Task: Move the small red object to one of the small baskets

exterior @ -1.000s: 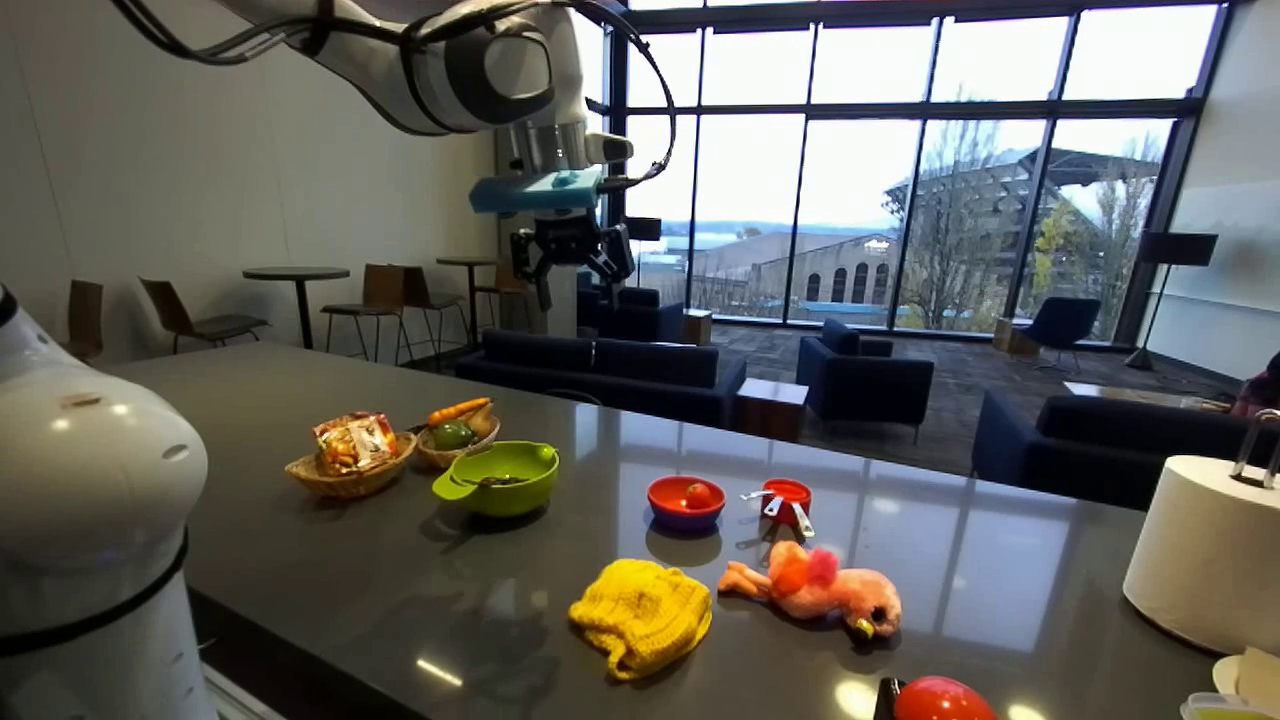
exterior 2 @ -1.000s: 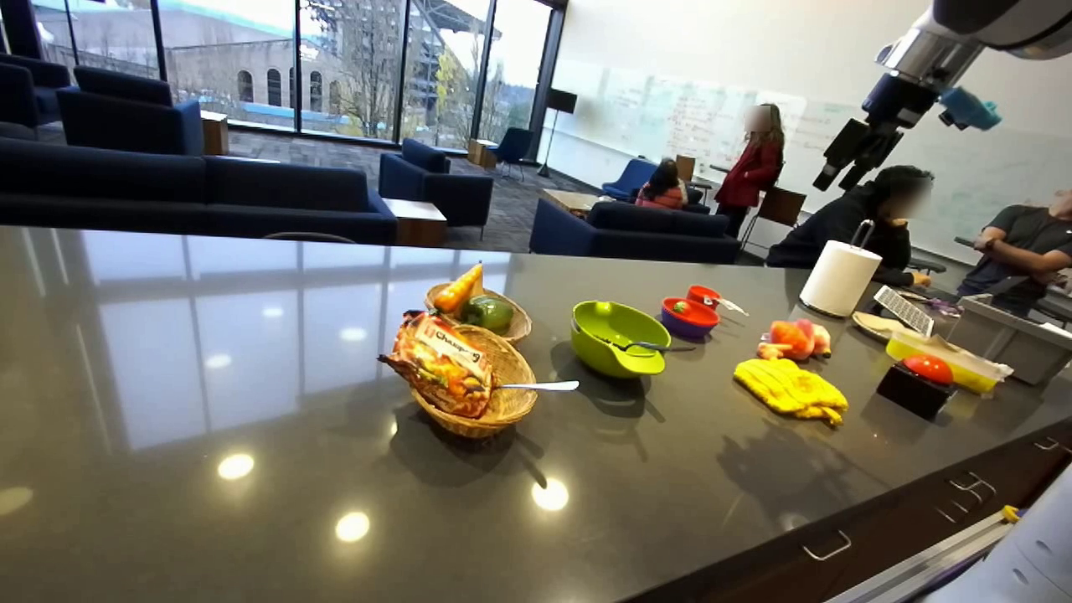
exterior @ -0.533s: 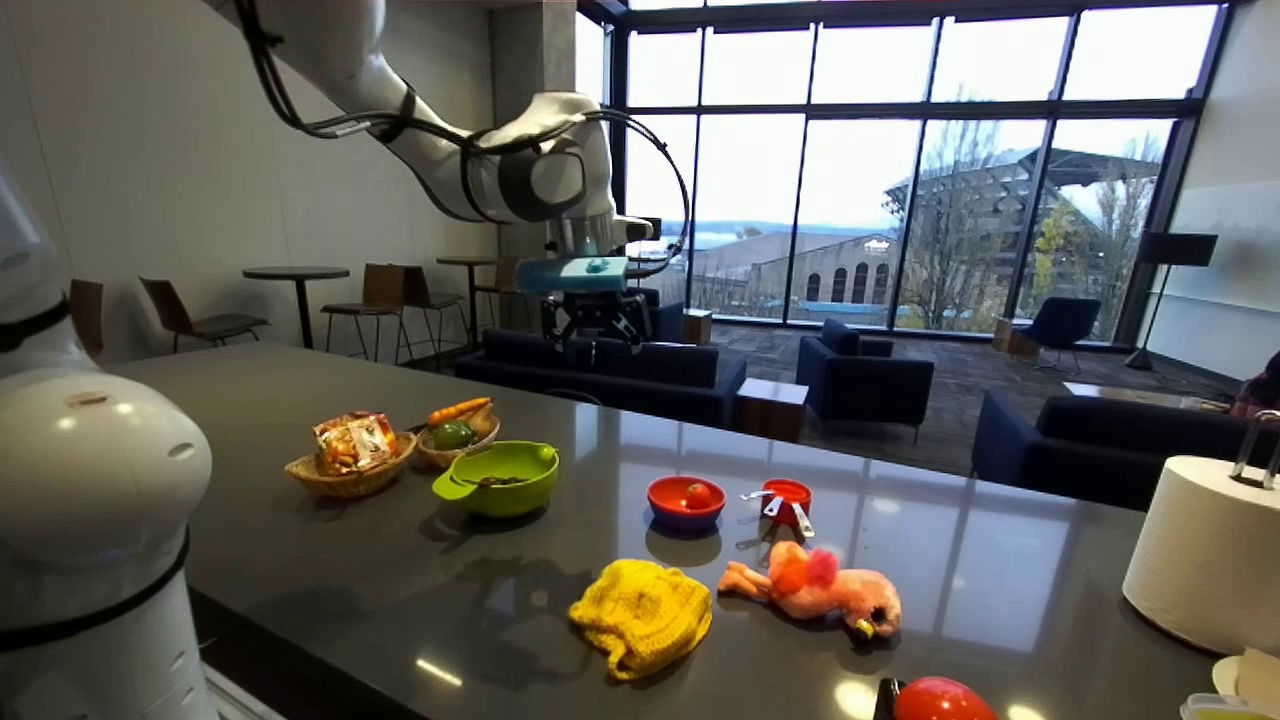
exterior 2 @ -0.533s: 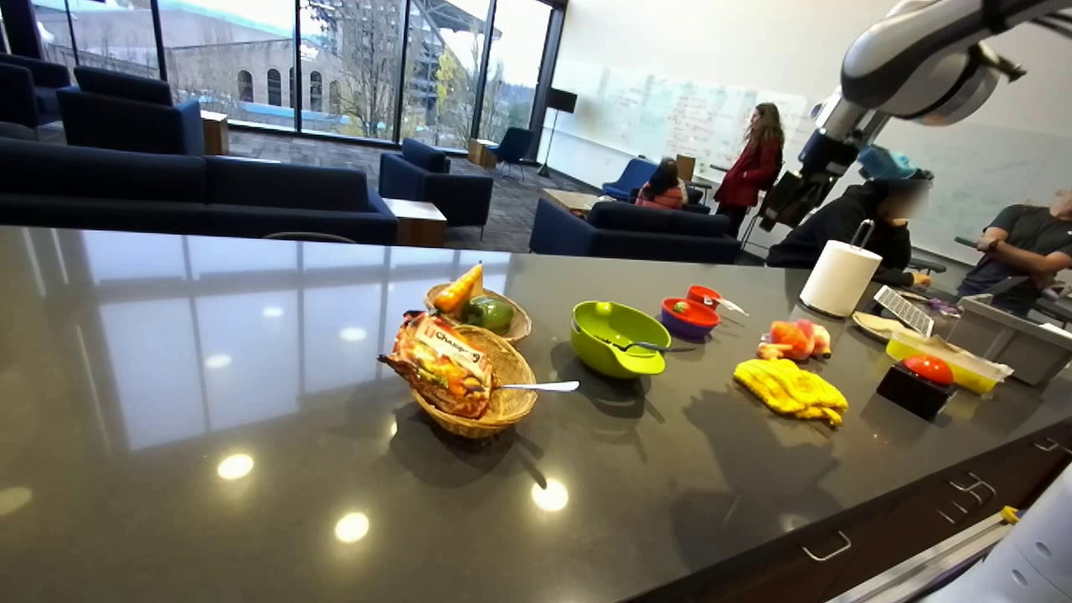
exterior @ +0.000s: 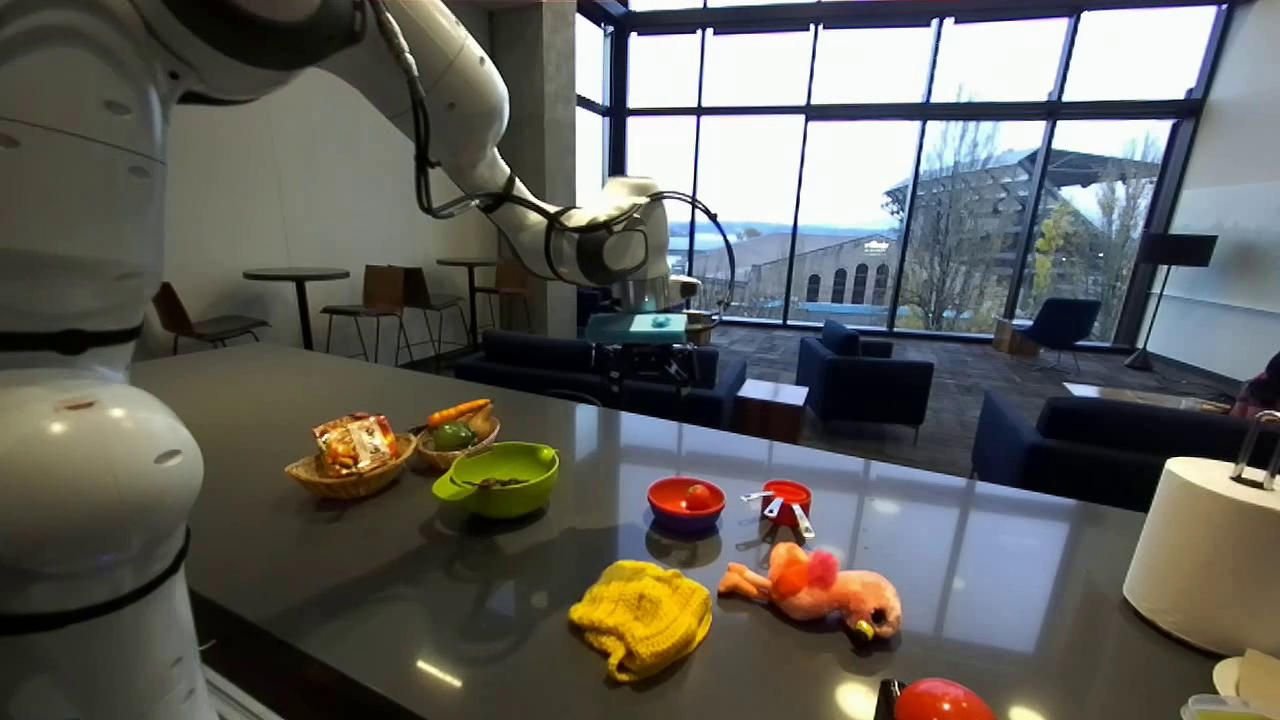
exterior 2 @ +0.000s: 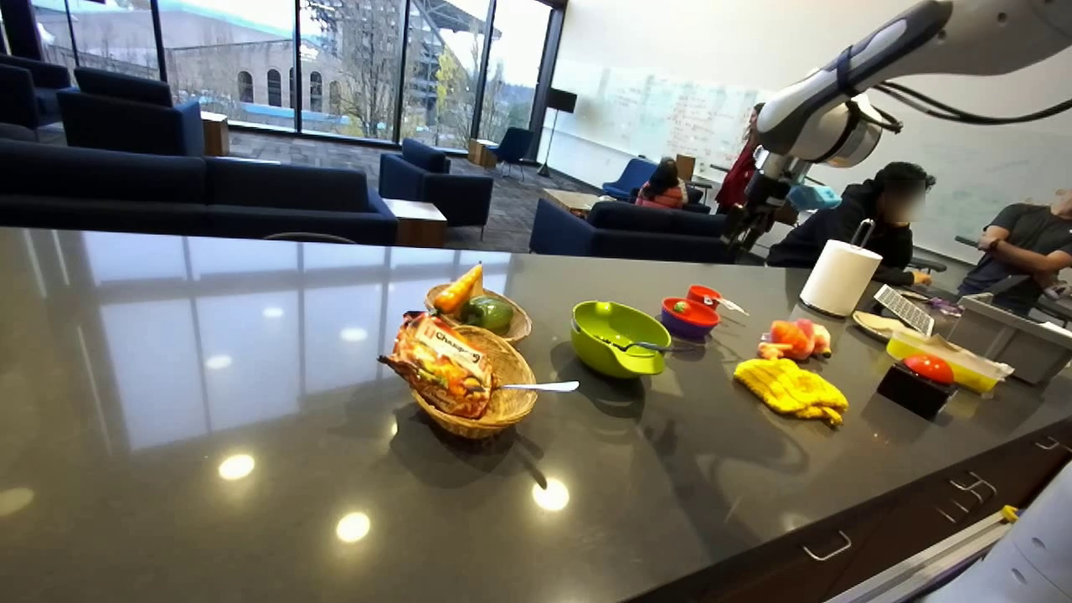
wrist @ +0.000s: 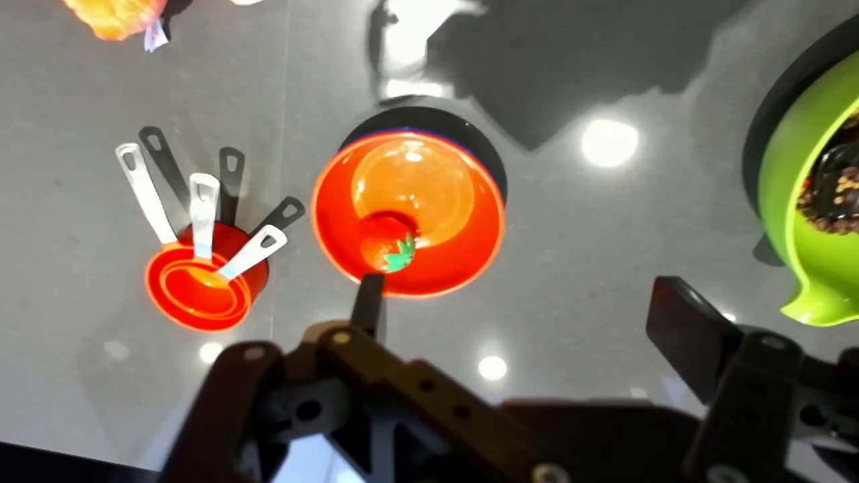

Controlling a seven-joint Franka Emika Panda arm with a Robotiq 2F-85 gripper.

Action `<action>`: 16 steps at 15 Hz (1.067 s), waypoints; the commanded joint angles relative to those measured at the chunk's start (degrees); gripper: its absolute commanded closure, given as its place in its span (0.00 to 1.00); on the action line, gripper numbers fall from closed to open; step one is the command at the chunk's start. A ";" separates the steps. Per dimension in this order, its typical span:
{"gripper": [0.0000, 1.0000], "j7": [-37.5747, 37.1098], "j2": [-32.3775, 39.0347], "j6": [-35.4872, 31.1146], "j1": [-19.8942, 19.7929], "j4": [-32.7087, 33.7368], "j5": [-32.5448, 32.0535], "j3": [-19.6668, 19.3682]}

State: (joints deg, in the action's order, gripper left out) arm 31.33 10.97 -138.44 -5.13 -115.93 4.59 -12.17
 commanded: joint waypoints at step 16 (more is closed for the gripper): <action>0.00 -0.37 33.87 21.48 -13.65 45.35 3.54 10.73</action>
State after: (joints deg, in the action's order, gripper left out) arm 31.92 42.52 -119.87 -17.24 -74.18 8.67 -2.33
